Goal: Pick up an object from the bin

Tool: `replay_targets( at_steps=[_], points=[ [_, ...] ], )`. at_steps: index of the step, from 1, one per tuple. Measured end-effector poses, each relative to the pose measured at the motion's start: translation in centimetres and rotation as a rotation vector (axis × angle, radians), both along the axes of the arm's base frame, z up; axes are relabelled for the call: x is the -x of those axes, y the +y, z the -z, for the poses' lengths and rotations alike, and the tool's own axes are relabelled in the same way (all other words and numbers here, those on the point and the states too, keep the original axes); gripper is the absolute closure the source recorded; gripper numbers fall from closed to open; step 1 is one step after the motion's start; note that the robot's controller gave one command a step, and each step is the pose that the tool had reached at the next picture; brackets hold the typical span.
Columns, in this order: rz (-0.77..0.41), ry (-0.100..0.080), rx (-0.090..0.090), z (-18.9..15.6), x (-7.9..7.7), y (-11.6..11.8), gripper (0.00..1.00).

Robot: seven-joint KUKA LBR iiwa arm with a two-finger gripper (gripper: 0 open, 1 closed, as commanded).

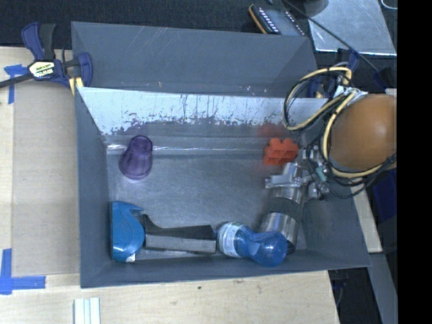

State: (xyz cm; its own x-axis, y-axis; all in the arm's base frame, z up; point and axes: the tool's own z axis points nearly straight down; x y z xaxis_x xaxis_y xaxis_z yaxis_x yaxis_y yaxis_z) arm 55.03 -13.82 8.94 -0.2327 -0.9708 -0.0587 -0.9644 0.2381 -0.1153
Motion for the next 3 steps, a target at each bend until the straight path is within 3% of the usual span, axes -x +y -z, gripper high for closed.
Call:
replay_targets(
  at_steps=[1, 2, 3],
  points=[
    [-0.002, 0.011, 0.001, 0.0, -0.3, 0.0, 1.00],
    [-0.006, 0.040, 0.001, 0.0, -1.0, 0.0, 1.00],
    [-0.008, 0.055, 0.001, -0.1, -1.4, 0.2, 1.00]
  ],
)
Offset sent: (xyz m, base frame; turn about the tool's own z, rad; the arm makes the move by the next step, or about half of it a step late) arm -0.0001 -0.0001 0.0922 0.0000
